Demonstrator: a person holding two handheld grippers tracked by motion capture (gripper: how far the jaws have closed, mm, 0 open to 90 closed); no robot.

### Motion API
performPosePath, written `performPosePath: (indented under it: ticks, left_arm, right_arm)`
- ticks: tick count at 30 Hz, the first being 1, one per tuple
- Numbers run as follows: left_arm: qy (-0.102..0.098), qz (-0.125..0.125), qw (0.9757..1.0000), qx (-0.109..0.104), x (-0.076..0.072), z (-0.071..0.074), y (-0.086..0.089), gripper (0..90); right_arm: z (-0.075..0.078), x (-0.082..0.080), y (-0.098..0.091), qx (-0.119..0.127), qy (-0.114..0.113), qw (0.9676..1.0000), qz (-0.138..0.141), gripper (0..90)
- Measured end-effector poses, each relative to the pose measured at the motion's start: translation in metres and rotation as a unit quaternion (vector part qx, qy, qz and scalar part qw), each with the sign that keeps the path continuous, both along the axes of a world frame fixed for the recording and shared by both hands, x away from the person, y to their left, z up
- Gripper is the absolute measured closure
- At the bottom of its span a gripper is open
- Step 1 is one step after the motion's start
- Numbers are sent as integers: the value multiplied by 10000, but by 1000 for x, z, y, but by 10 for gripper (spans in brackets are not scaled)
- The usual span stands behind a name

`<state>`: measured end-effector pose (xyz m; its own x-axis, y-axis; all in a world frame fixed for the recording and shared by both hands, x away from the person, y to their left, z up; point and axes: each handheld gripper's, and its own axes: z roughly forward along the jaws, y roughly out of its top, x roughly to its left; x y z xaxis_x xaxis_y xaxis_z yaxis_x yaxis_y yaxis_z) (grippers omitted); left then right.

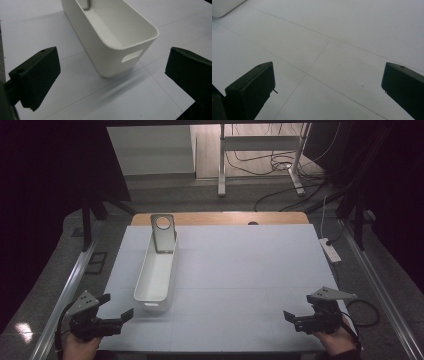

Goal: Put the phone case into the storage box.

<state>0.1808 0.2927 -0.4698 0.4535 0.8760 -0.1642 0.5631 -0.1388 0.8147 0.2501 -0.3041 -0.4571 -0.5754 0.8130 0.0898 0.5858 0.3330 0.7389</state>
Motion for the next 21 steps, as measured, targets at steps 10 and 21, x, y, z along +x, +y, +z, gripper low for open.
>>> performPosePath:
  ticks: [10, 21]
  left_arm:
    - [38, 46, 10000, 17, -7, -2, 4, 5]
    - [107, 69, 9999, 74, -11, -4, 5, 5]
  right_arm:
    - [0, 0, 0, -3, 7, 10000, -10, 0]
    - [0, 0, -1, 1, 2, 10000, -25, 0]
